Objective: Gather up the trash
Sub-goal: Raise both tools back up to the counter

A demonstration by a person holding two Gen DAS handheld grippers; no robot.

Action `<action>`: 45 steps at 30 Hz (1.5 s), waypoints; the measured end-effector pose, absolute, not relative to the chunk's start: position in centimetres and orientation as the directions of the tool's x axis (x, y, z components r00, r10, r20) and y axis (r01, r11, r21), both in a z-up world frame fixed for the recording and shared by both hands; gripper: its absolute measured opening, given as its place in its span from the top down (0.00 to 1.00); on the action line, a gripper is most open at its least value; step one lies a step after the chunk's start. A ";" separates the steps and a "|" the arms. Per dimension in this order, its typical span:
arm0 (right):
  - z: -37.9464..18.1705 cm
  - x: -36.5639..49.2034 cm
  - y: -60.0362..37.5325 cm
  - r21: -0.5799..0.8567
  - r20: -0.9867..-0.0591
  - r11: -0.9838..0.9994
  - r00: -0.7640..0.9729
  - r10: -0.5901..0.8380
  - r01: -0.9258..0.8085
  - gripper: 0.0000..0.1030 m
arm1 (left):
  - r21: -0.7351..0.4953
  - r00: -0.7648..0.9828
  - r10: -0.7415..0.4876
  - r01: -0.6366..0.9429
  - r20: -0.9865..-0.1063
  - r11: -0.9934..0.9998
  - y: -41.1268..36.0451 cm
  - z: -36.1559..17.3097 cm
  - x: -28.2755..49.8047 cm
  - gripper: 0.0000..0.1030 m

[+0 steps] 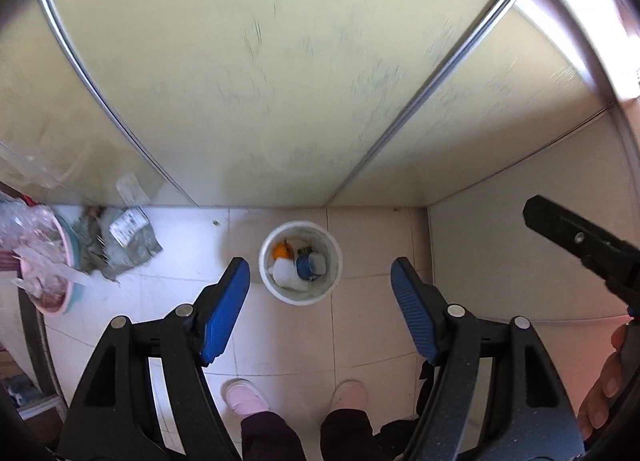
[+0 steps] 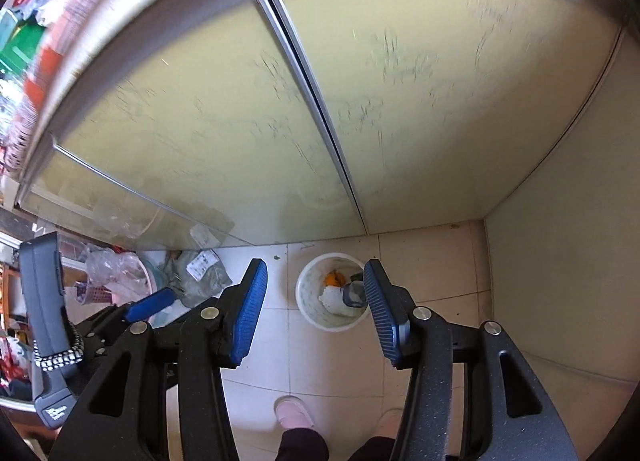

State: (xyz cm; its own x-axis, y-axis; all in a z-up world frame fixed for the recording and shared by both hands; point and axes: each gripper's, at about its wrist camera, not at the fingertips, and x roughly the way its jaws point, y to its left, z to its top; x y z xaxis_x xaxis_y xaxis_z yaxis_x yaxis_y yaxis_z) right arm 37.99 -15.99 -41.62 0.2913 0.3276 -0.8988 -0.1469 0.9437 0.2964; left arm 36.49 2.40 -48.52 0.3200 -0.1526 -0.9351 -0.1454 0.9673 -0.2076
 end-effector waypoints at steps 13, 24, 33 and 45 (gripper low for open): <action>-23.5 34.1 -14.3 0.296 -0.803 0.938 0.483 0.348 -0.183 0.55 | -0.180 0.579 -0.092 -0.096 -0.810 0.979 6.3 -26.4 32.4 0.30; -10.6 28.6 -10.6 0.288 -0.655 0.937 0.673 0.342 -0.197 0.51 | -0.130 0.759 -0.084 -0.002 -0.646 0.991 10.1 -11.2 26.8 0.27; -5.9 27.1 -9.4 0.249 -0.561 0.948 0.770 0.306 -0.195 0.35 | -0.114 0.829 -0.070 0.008 -0.555 0.993 12.0 -5.5 25.0 0.08; -7.0 34.1 -11.3 0.249 -0.558 0.940 0.758 0.337 -0.234 0.34 | -0.119 0.820 0.003 -0.087 -0.572 0.989 11.9 -6.4 32.9 0.06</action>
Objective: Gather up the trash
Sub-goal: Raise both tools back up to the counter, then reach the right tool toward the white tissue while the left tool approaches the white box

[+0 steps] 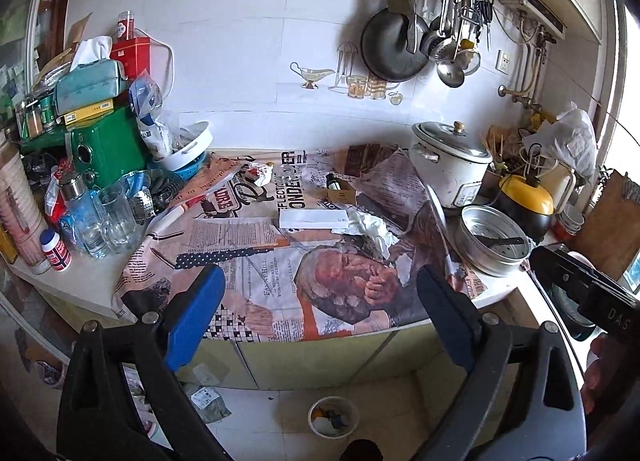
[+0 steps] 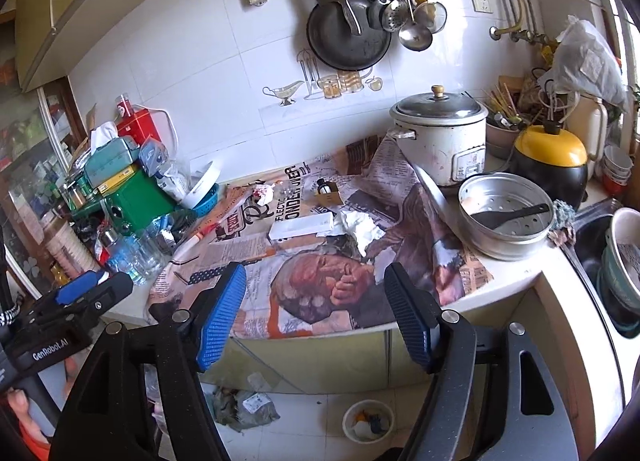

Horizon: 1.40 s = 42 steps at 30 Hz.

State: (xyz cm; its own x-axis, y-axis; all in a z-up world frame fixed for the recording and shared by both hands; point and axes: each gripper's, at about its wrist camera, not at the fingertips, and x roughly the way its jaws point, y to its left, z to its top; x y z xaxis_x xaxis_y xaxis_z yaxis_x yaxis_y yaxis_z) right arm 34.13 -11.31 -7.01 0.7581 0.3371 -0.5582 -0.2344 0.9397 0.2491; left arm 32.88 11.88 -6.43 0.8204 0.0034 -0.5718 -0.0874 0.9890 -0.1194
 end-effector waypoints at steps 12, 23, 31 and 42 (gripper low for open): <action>-6.0 47.1 -14.4 0.224 -0.595 0.892 0.671 0.444 -0.392 0.34 | -0.102 0.792 0.120 -0.224 -0.599 0.969 8.2 -5.7 45.6 0.06; -10.1 55.3 -13.5 0.245 -0.668 0.861 0.566 0.483 -0.445 0.34 | -0.068 0.692 0.150 -0.277 -0.706 0.958 9.6 -10.8 54.6 0.06; -14.4 60.2 -12.5 0.256 -0.749 0.914 0.533 0.394 -0.315 0.34 | -0.082 0.602 0.025 -0.151 -0.798 0.985 13.3 -17.5 64.9 0.06; -21.2 66.5 -10.6 0.254 -0.852 0.961 0.444 0.277 -0.112 0.34 | -0.127 0.476 -0.149 0.079 -0.867 0.989 15.1 -27.5 76.7 0.09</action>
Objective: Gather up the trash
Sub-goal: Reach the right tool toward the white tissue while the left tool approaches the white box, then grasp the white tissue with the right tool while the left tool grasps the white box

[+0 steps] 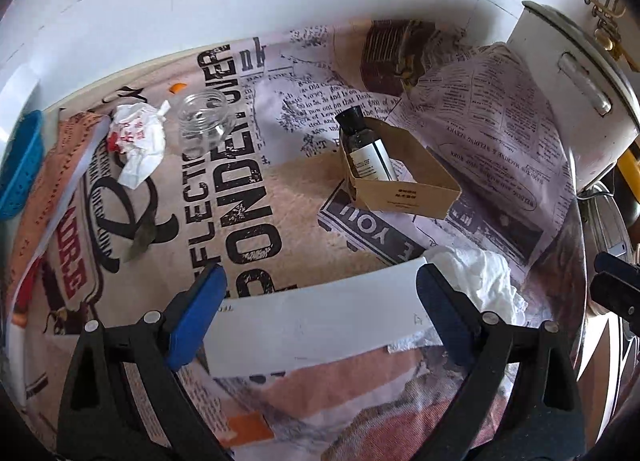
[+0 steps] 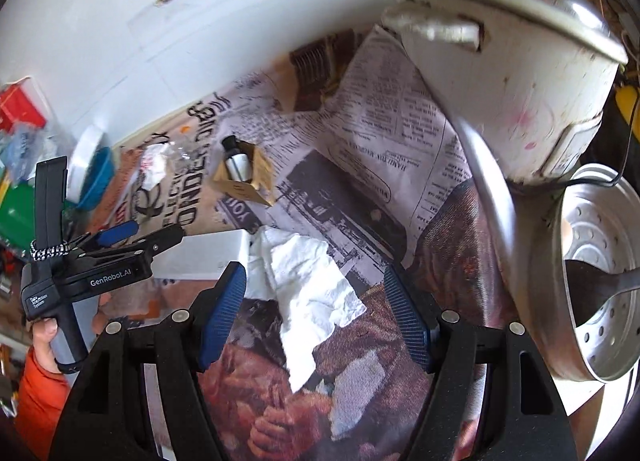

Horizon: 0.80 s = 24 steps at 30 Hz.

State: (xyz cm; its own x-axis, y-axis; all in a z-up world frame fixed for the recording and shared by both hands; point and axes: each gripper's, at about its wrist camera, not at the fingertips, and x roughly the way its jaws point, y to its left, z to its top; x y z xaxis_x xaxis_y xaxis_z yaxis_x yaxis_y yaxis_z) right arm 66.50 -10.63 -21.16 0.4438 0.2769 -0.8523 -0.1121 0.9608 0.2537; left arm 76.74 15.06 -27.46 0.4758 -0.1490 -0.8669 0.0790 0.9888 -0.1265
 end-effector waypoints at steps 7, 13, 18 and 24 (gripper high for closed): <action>-24.0 67.9 -9.5 0.246 -0.880 0.964 0.392 0.267 -0.104 0.34 | -0.217 0.415 -0.228 0.074 -0.881 0.973 16.4 -31.2 77.1 0.22; -25.9 68.5 -8.3 0.238 -0.897 0.956 0.340 0.284 -0.172 0.34 | -0.235 0.394 -0.241 0.065 -0.887 0.970 17.0 -31.0 73.8 0.22; -27.7 68.6 -7.0 0.226 -0.913 0.947 0.290 0.288 -0.228 0.34 | -0.233 0.358 -0.241 0.066 -0.902 0.970 17.0 -30.7 70.1 0.22; -29.0 68.5 -6.0 0.210 -0.924 0.939 0.257 0.282 -0.273 0.34 | -0.185 0.339 -0.208 0.097 -0.918 0.978 16.2 -30.5 67.2 0.24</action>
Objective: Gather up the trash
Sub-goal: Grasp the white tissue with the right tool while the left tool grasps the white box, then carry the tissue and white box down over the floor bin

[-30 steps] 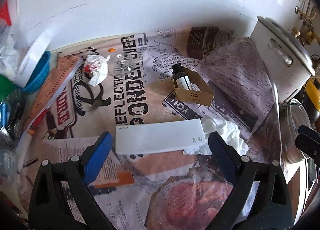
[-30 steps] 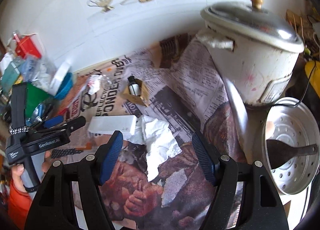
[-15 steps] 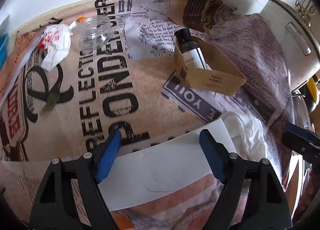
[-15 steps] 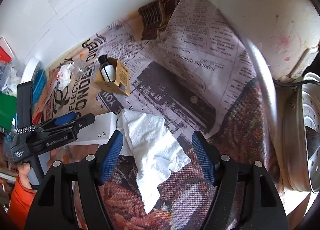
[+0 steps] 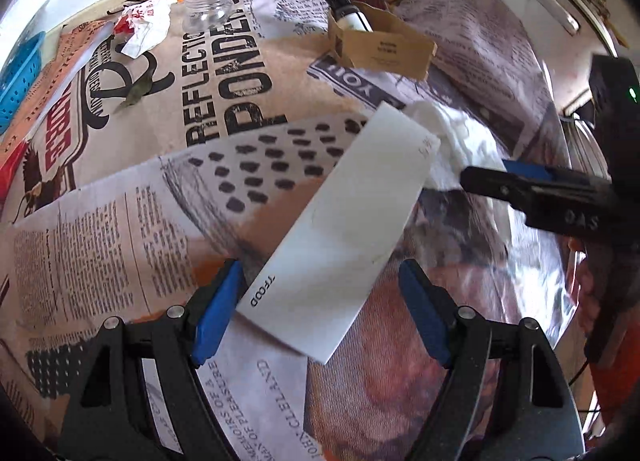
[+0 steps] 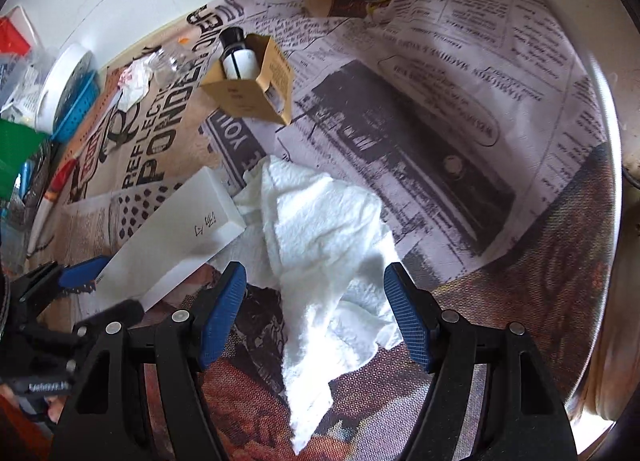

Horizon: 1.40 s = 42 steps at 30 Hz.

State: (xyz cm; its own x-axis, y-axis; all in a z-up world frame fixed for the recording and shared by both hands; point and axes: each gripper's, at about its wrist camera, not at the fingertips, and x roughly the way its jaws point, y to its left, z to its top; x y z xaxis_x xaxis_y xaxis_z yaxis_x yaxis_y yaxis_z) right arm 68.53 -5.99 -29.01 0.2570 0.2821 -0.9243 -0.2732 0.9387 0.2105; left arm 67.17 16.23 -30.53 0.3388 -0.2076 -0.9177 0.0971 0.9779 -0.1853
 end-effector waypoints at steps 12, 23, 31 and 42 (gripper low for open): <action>-29.4 68.1 -2.9 0.027 -0.909 0.925 0.376 0.181 -0.379 0.46 | -0.089 0.400 -0.139 0.141 -0.906 0.986 14.9 -30.7 66.5 0.38; -26.8 67.6 -6.6 0.158 -0.888 0.936 0.370 0.273 -0.313 0.94 | -0.101 0.443 -0.106 0.034 -0.890 0.994 14.9 -29.4 66.6 0.51; -21.3 64.7 -11.1 0.210 -0.816 0.925 0.464 0.344 -0.316 0.94 | -0.080 0.564 -0.035 -0.056 -0.825 0.995 11.6 -24.1 64.2 0.51; -11.8 59.3 -15.1 0.227 -0.668 0.875 0.585 0.460 -0.429 0.94 | -0.119 0.741 0.026 -0.142 -0.671 0.983 7.1 -13.6 57.2 0.51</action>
State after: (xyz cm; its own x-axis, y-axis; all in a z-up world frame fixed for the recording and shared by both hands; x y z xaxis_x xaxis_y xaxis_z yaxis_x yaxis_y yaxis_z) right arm 59.32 -15.13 -11.81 0.5850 0.4599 -0.6680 -0.4286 0.8746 0.2268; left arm 57.18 7.06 -13.57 0.7406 0.0258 -0.6714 -0.1423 0.9826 -0.1192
